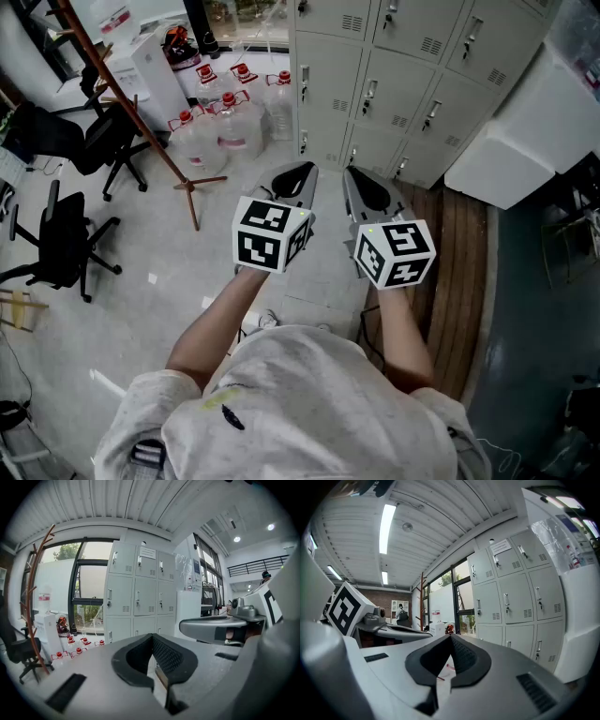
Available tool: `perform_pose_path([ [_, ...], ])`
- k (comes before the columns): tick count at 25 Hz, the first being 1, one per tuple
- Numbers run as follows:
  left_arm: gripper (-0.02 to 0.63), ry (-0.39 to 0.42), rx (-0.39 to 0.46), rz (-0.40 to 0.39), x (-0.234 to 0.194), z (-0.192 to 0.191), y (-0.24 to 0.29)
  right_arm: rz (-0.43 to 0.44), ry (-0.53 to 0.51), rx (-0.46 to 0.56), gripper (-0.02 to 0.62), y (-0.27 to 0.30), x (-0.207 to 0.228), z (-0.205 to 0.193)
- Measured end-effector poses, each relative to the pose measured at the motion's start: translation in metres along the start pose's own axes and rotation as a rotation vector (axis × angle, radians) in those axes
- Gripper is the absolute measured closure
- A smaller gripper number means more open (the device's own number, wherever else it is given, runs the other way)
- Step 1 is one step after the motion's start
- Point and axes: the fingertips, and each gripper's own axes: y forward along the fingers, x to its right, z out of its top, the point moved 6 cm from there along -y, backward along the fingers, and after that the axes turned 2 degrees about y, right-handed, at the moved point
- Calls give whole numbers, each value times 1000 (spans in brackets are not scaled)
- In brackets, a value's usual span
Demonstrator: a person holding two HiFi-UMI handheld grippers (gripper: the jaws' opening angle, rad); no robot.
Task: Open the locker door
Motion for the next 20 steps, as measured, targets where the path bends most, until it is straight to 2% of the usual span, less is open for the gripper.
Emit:
perform_pose_path([
  [10, 600, -11, 0, 11, 16, 1, 15, 21, 17, 14, 592, -7, 19, -2],
  [20, 600, -48, 3, 57, 30, -1, 32, 83, 5, -17, 592, -8, 42, -7],
])
